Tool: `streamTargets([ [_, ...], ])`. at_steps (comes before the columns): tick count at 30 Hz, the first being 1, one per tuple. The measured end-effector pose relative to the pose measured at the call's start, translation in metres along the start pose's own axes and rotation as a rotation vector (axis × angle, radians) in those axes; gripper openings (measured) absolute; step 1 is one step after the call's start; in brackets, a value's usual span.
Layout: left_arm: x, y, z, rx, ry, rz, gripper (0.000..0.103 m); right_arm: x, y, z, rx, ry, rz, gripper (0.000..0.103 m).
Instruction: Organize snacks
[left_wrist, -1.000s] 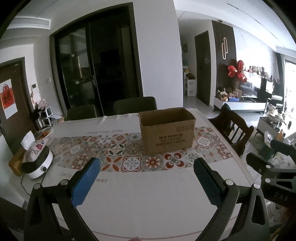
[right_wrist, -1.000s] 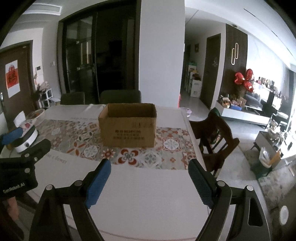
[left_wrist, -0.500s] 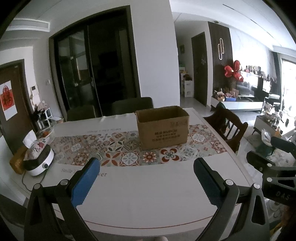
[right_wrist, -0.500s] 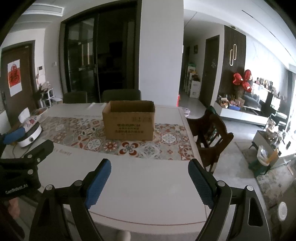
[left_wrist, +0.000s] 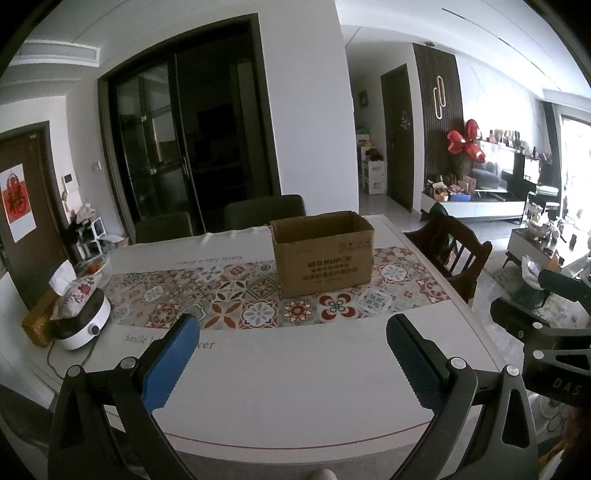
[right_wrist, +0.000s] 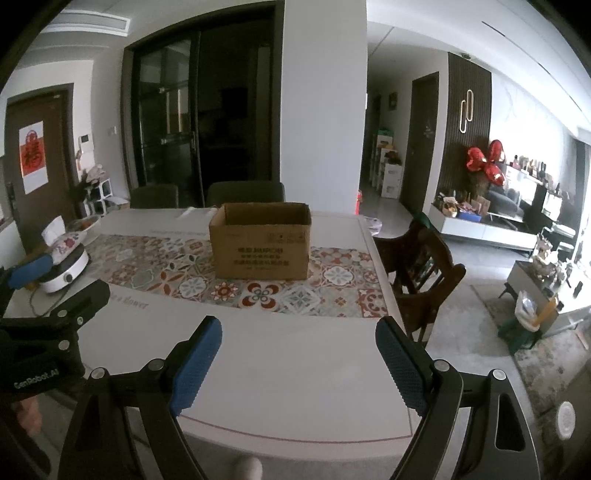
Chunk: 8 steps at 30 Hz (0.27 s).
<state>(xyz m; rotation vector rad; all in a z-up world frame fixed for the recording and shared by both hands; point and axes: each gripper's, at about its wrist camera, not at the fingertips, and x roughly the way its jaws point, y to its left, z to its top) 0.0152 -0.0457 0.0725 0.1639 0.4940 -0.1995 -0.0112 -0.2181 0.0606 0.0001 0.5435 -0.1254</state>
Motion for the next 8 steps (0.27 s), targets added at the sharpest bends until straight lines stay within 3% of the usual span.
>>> streamTargets([
  [8,-0.0044,-0.0018,0.0001,-0.001,-0.007,0.003,0.103,-0.0024,0.0004,-0.0009,0.0,0.001,0.004,0.086],
])
